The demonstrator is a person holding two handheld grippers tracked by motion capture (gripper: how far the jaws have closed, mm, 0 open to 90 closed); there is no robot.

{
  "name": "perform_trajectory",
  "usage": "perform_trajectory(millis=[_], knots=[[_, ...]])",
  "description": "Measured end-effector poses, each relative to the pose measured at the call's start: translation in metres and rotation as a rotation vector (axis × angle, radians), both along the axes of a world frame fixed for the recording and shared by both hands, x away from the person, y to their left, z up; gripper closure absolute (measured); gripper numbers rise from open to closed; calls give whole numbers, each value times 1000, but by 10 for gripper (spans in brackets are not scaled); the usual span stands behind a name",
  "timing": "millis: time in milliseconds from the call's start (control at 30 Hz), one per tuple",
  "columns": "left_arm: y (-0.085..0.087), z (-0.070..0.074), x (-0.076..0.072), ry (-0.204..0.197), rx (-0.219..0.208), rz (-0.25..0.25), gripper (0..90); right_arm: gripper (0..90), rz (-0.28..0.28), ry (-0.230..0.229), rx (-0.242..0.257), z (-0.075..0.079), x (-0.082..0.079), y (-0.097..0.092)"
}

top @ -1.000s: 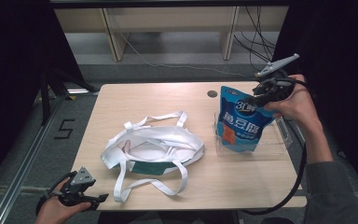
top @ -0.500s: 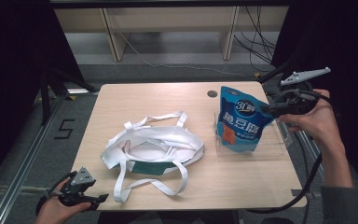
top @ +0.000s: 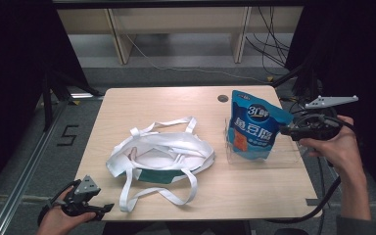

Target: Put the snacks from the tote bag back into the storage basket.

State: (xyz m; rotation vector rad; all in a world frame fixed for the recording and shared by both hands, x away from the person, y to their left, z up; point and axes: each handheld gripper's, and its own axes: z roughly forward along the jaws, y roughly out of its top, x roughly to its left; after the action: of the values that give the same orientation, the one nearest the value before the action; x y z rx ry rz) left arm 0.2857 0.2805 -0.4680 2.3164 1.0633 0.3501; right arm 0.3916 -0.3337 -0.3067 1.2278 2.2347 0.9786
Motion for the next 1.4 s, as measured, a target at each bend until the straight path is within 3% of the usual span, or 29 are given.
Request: perform_trajectory(millis=[167, 333, 400, 433, 467, 500, 567, 633, 700, 767, 833, 867, 900, 933, 1133, 1167, 1400], knots=[[0, 0, 1, 6, 14, -2, 265, 398, -7, 6, 1, -15, -2, -1], [0, 0, 0, -3, -1, 2, 264, 398, -28, 23, 2, -31, -5, -2], [1, 1, 1, -5, 23, -7, 264, 400, -44, 53, 18, -37, -7, -1], [1, 1, 0, -8, 21, -6, 264, 400, -33, 46, 4, -42, -6, -3], [1, 3, 1, -10, 36, -16, 264, 400, -38, 75, 10, -45, -7, -2], [0, 2, 0, -15, 17, -11, 263, 405, -38, 80, 8, -53, -7, -1], [0, 2, 0, -17, 20, -13, 263, 409, -32, 76, 5, -56, -7, -1], [-1, 1, -1, -6, 1, -7, 263, 425, -43, 108, 2, -59, -7, 0], [-1, 1, -1, -7, 1, -8, 263, 487, -12, 81, -24, -67, -4, -2], [-1, 1, -1, -8, 1, -9, 263, 529, -9, 89, -30, -67, -4, -1], [0, 1, 0, -8, 26, -18, 263, 724, -15, 90, 2, -72, -2, 2], [-1, 1, 0, -8, 24, -21, 263, 767, 14, 71, -30, -74, -1, 1], [-1, 1, 0, -8, 24, -21, 263, 767, 14, 71, -30, -74, -1, 1], [0, 2, 0, -10, 36, -36, 263, 860, 15, 62, -33, -75, -1, 5], [0, 2, 0, -14, 37, -30, 263, 900, 6, 49, -58, -77, 4, 13], [-1, 1, 0, -14, 29, -25, 263, 900, 6, 28, -61, -79, 6, 13], [-2, 0, 0, -15, 25, -20, 263, 900, -36, 43, -52, -87, 13, 11]])
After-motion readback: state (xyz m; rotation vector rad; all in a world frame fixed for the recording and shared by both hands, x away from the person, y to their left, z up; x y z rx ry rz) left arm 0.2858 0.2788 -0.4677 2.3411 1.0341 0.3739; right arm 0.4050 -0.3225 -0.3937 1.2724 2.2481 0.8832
